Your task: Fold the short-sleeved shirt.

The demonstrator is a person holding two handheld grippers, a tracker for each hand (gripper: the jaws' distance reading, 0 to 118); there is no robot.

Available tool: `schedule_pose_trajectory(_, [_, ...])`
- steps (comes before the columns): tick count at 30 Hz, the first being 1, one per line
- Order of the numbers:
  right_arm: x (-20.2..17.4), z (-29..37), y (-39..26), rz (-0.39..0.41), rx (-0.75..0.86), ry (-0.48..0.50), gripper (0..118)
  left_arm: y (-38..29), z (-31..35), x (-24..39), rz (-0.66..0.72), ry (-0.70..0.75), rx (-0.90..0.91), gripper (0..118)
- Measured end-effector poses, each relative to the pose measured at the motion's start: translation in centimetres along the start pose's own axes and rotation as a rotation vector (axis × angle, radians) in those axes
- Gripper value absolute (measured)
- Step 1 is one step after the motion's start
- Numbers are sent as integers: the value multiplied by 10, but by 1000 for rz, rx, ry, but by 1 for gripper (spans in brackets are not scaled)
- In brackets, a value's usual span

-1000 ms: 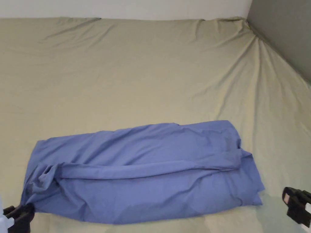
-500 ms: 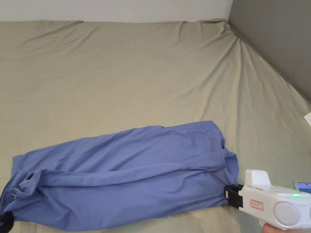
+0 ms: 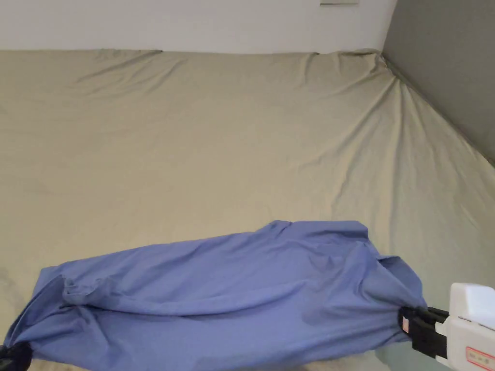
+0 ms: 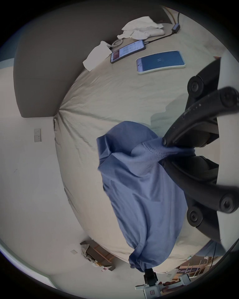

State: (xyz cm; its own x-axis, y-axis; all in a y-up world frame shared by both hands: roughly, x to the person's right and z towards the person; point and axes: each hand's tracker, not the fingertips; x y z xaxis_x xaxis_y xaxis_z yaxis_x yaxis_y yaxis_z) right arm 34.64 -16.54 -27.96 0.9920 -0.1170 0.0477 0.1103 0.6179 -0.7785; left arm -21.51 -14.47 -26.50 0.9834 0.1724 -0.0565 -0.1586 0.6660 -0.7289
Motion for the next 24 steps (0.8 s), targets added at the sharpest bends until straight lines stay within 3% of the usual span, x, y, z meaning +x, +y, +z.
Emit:
schedule_pose_trajectory(4, [-4,36,-36,25,-14,-1,10,-29,31,-3,5,2,-19,6])
schedule_pose_trajectory(8, [-4,51,-84,1,-97,-9,10,-69,45,-10,14,35,-86,6])
schedule_pose_trajectory(16, [5,16,-137,-20,-172,-32,11,-123,20,-32,125,50,-199,6])
schedule_pose_trajectory(18, [5,17,-134,-12,-167,-28,20,-124,16,-32,126,53,-205,10])
schedule_pose_trajectory(19, [6,17,-133,-3,-168,-24,50,-123,14,-33,124,50,-210,26])
schedule_pose_trajectory(20, [7,20,-131,9,-169,-37,82,-125,7,-39,120,46,-220,59])
schedule_pose_trajectory(21, [9,25,-127,24,-165,-81,110,-122,8,-38,106,61,-233,105])
schedule_pose_trajectory(22, [12,35,-123,15,-137,-101,118,-118,12,-38,85,93,-226,118])
schedule_pose_trajectory(24, [16,71,-104,-22,5,-84,118,-102,47,-33,44,111,-47,116])
